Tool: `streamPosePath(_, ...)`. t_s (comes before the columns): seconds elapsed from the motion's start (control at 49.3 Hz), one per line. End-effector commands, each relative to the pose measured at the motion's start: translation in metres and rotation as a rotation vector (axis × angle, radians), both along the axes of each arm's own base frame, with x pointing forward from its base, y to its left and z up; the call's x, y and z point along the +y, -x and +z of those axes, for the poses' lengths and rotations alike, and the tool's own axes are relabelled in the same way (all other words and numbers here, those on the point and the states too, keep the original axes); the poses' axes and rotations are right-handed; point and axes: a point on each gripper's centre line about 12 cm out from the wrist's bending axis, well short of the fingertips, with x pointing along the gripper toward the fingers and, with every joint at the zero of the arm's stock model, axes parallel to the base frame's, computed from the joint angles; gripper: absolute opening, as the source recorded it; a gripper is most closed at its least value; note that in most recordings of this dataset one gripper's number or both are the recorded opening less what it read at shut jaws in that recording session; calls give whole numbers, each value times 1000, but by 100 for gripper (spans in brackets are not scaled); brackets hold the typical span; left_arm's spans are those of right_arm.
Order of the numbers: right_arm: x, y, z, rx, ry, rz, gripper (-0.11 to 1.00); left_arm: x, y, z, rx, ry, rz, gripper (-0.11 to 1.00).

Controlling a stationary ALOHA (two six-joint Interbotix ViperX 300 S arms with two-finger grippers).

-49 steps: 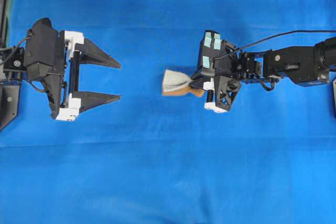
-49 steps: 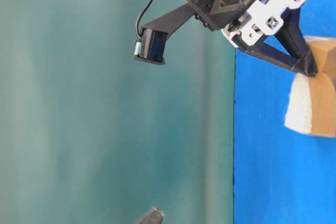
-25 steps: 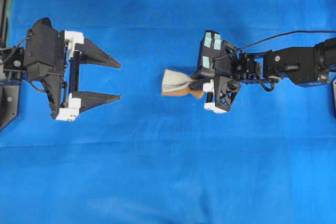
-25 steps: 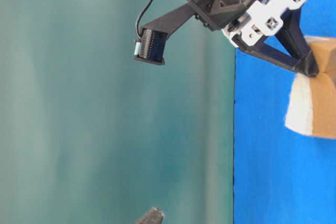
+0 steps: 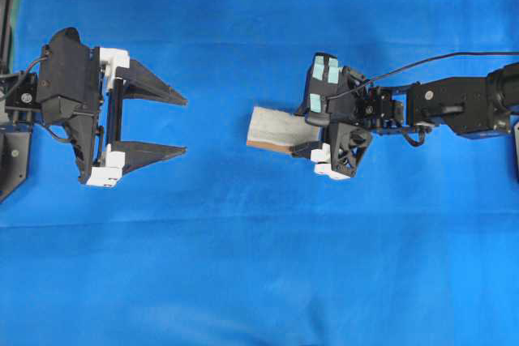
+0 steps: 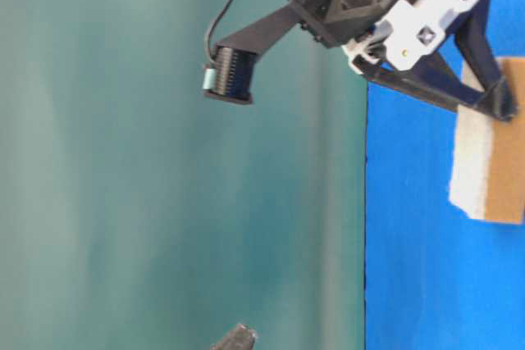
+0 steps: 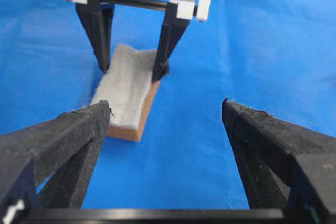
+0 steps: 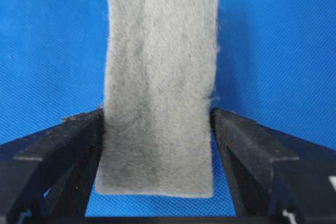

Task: Hand over the sponge with the left arm and wipe it with the right arm.
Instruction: 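Lower the sponge flat onto the table with the right gripper, then open the right gripper and withdraw it to the right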

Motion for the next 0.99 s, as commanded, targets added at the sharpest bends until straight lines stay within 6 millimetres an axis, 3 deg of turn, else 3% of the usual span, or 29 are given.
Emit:
streamPosePath(0.0, 1, -5, 23, -63, 2, 0, 73, -1, -3, 10, -32, 0, -3, 83)
streamPosePath(0.244, 1, -2, 54, -86, 21, 13, 73, -1, -3, 10, -32, 1, -3, 83)
streamPosePath(0.65, 4, 17, 124, -196, 66, 39, 73, 0, -3, 10, -32, 2, -1, 83)
streamPosePath(0.974, 7, 19, 129, -225, 66, 45, 73, 0, -3, 9, -29, 3, -1, 83)
